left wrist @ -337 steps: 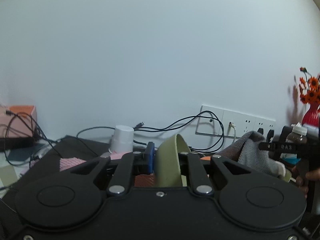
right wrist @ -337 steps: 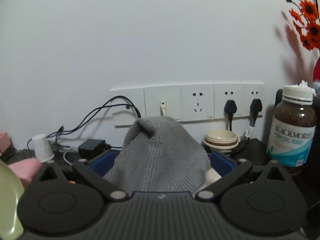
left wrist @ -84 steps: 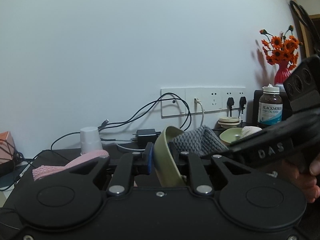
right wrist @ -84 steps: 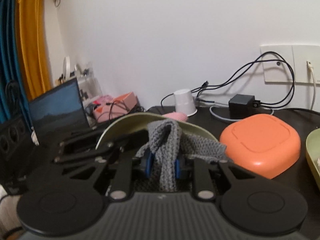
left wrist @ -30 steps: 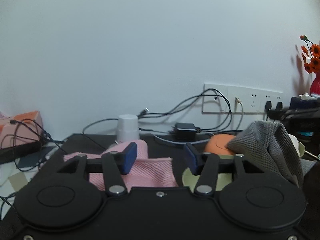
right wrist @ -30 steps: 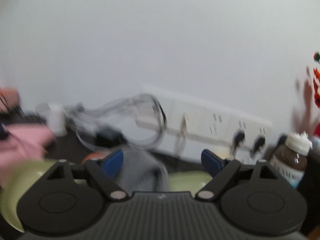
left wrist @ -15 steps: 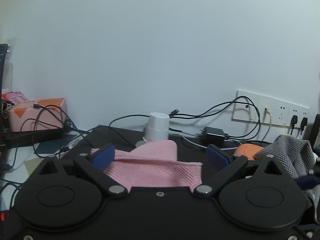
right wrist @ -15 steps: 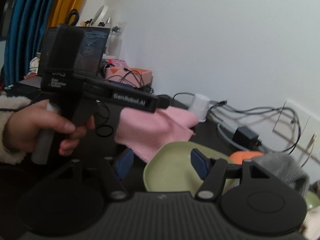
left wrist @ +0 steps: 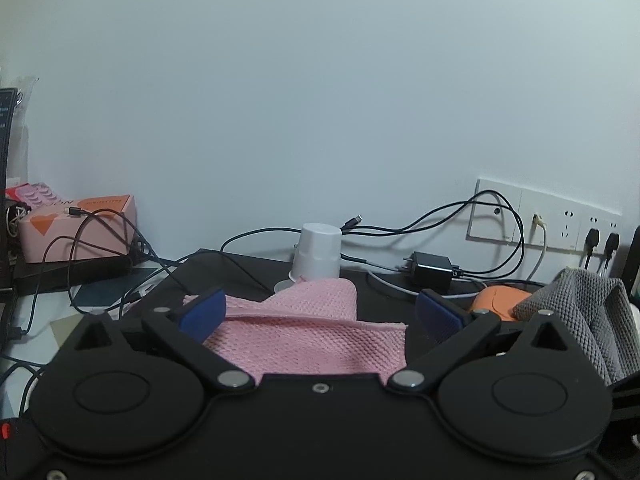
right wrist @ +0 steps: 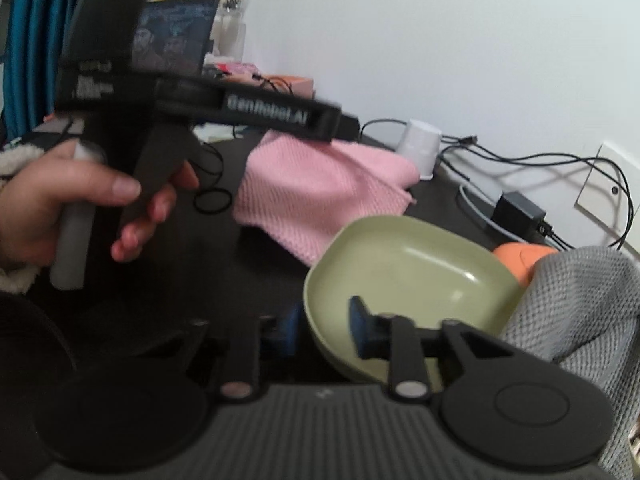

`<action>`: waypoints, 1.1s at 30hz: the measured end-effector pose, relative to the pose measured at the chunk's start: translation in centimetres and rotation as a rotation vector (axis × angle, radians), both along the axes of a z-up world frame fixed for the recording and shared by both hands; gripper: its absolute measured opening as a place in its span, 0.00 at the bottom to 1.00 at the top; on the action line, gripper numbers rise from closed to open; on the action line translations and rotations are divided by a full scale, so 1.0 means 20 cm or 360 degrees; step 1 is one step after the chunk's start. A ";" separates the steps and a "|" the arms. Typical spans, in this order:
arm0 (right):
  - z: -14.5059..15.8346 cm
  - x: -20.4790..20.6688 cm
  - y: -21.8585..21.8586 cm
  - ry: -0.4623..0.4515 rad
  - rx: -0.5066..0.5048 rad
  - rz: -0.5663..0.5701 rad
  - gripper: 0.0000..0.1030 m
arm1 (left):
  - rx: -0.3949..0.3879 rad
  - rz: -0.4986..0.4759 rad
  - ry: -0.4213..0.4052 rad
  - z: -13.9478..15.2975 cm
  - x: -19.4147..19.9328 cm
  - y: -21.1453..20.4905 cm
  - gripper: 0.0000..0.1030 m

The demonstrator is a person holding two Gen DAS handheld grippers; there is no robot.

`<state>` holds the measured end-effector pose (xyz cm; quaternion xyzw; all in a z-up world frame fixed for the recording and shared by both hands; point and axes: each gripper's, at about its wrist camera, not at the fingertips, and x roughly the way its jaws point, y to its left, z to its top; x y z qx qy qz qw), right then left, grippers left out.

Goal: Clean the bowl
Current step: 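Grasp the green plate's rim with the right tool and lift it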

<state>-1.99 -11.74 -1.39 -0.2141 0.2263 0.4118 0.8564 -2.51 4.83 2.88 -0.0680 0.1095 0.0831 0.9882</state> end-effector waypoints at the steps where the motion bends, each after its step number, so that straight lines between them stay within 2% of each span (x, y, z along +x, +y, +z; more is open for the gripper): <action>1: 0.00 0.00 0.00 0.0000 0.0009 -0.0002 0.15 | -0.0007 0.0002 -0.0004 0.00 0.00 0.00 1.00; 3: 0.01 0.01 0.00 0.0005 0.0037 0.0002 0.12 | -0.0018 0.0008 -0.0018 0.01 -0.01 0.01 1.00; 5: 0.05 0.02 -0.05 0.0051 0.0165 -0.0003 0.09 | -0.0041 0.0011 -0.0041 0.01 -0.02 0.02 1.00; 10: 0.20 0.12 -0.30 0.0261 0.0800 -0.0068 0.07 | -0.0085 0.0005 -0.0065 0.02 -0.03 0.03 1.00; 13: 0.22 0.19 -0.43 0.0476 0.1148 0.0017 0.07 | -0.0074 0.0006 -0.0060 0.02 -0.02 0.03 1.00; 15: 0.21 0.22 -0.45 0.0635 0.1309 0.0117 0.07 | -0.0072 0.0012 -0.0074 0.02 -0.03 0.03 1.00; 19: 0.15 0.28 -0.42 0.0867 0.1442 0.0221 0.07 | -0.0074 0.0026 -0.0086 0.03 -0.03 0.04 1.00; 23: 0.09 0.37 -0.44 0.1068 0.1562 0.0164 0.07 | -0.0074 0.0017 -0.0059 0.02 -0.02 0.03 1.00; 26: 0.07 0.40 -0.50 0.1122 0.1602 0.0009 0.09 | -0.0062 0.0012 -0.0052 0.02 -0.02 0.03 1.00; 29: 0.02 0.47 -0.53 0.1169 0.1608 -0.0154 0.16 | -0.0063 0.0011 -0.0048 0.02 -0.01 0.03 1.00; 31: 0.00 0.49 -0.56 0.1216 0.1677 -0.0188 0.16 | -0.0061 0.0012 -0.0040 0.02 -0.01 0.03 1.00; 33: 0.01 0.48 -0.57 0.1182 0.1708 -0.0222 0.15 | -0.0059 0.0009 -0.0036 0.02 -0.01 0.03 1.00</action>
